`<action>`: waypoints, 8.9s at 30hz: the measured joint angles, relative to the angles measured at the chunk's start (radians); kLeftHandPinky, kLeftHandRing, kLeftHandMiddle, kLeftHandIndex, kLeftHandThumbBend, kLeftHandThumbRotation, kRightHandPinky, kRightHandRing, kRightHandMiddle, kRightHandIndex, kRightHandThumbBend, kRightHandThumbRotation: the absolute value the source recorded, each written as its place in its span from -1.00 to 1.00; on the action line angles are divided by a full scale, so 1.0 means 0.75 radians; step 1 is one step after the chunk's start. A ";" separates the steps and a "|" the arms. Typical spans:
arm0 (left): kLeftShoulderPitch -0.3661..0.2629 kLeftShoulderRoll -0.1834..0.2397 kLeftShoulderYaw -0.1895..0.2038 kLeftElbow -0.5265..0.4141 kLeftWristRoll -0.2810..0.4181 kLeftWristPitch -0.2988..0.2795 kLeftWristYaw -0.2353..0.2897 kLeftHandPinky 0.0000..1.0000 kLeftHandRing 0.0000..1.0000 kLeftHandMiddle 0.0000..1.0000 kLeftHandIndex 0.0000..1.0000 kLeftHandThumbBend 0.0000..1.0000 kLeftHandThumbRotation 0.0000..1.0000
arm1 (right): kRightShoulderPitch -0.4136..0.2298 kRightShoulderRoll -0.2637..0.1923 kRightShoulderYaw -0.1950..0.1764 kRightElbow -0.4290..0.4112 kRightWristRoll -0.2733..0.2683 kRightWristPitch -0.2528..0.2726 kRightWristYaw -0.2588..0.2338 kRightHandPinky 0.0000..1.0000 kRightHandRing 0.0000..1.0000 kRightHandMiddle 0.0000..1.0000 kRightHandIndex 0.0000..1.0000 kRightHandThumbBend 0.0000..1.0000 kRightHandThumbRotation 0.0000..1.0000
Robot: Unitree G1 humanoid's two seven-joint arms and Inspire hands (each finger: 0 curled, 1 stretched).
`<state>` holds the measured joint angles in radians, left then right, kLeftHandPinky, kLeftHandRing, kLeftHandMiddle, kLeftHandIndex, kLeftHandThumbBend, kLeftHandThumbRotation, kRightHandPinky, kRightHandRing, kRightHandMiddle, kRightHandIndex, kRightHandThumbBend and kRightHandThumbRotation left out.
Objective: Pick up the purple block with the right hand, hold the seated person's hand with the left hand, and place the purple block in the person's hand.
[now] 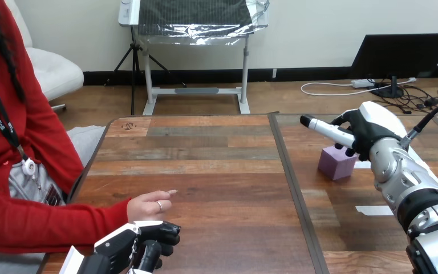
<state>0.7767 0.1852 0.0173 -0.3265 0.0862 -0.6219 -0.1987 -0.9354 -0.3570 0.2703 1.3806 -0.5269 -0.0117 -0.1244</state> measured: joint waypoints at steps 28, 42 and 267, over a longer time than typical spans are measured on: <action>0.003 0.000 0.000 0.000 0.020 0.000 0.000 0.12 0.28 0.34 0.31 -0.11 0.78 | 0.000 0.001 0.016 0.000 -0.009 0.020 0.009 -0.02 0.26 0.38 0.63 0.61 1.00; 0.001 0.002 0.000 0.000 0.018 0.001 0.000 0.13 0.29 0.34 0.31 -0.10 0.78 | 0.000 0.002 0.017 0.000 -0.010 0.026 0.042 0.03 0.32 0.45 0.68 0.68 1.00; -0.054 0.025 -0.005 0.017 0.061 0.043 0.003 0.10 0.26 0.31 0.28 -0.25 0.73 | -0.024 -0.042 0.064 0.002 -0.051 0.041 0.205 0.76 0.89 0.90 0.89 0.82 1.00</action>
<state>0.7361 0.2043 0.0137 -0.3140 0.1320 -0.5898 -0.1964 -0.9532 -0.3887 0.3180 1.3822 -0.5654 0.0195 0.0292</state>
